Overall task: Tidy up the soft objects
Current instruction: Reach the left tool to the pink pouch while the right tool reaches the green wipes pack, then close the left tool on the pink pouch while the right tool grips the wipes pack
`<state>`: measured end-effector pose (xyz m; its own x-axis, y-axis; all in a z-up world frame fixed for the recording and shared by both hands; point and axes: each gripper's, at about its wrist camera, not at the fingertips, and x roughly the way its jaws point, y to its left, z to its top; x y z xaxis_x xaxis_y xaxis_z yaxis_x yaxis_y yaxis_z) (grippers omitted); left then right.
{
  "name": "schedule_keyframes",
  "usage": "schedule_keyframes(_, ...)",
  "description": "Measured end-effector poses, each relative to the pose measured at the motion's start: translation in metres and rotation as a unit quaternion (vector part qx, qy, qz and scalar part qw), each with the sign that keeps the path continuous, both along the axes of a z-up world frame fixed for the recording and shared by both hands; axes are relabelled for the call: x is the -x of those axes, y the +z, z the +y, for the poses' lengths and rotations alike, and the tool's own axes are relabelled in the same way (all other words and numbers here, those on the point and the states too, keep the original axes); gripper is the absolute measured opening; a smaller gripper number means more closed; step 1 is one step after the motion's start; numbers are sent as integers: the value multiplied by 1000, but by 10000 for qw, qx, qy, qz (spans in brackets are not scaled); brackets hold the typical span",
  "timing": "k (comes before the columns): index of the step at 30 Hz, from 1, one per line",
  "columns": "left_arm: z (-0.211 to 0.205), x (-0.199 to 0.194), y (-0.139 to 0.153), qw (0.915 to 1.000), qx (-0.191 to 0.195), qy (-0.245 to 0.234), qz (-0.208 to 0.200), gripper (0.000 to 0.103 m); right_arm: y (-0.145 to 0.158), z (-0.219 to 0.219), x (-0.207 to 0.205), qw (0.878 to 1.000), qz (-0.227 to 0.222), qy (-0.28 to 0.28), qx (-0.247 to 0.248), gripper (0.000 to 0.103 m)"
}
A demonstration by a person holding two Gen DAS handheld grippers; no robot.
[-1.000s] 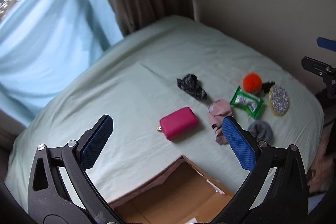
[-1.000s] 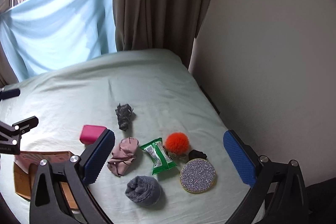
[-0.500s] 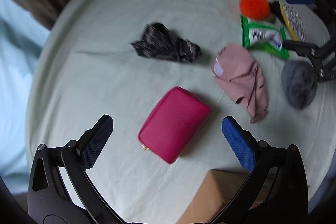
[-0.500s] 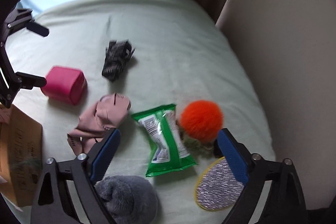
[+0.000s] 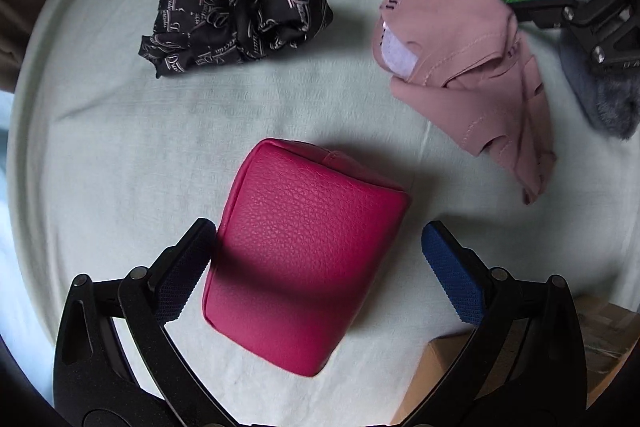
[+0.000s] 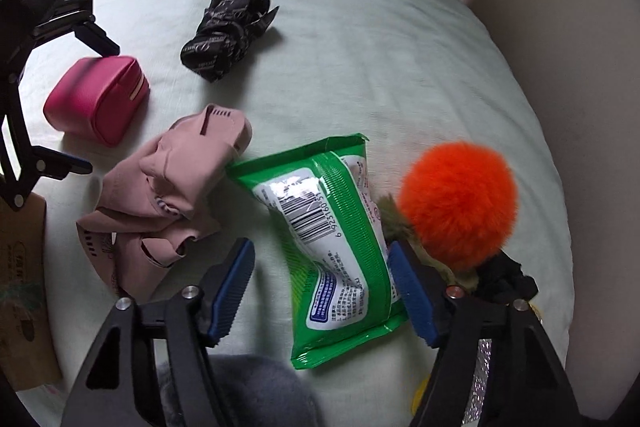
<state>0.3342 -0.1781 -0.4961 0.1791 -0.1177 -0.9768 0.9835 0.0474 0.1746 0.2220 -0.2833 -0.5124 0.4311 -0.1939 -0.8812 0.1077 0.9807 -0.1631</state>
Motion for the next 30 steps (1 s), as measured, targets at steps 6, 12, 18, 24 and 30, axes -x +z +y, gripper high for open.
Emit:
schedule_keyframes(6,1,-7,-12,10000,-55,41,6,79,-6,1,-2,9999,89,101,-40,46)
schedule_keyframes(12,6,-18,2,9998,-25,76,-174,58,-1,1,2,9996,-57,-131,-242,36)
schedule_keyframes(18,9,-25,24,9992,32,252,-322,46,9,-12,0,9982,-224,-320,-463,33)
schedule_keyframes(24,6,-24,60,9976,245,416,-505,43,36,-11,10,9973,-499,-317,-438,32)
schedule_keyframes(30,7,9,103,9946,497,578,-711,42,76,-12,31,9953,-826,-326,-378,32)
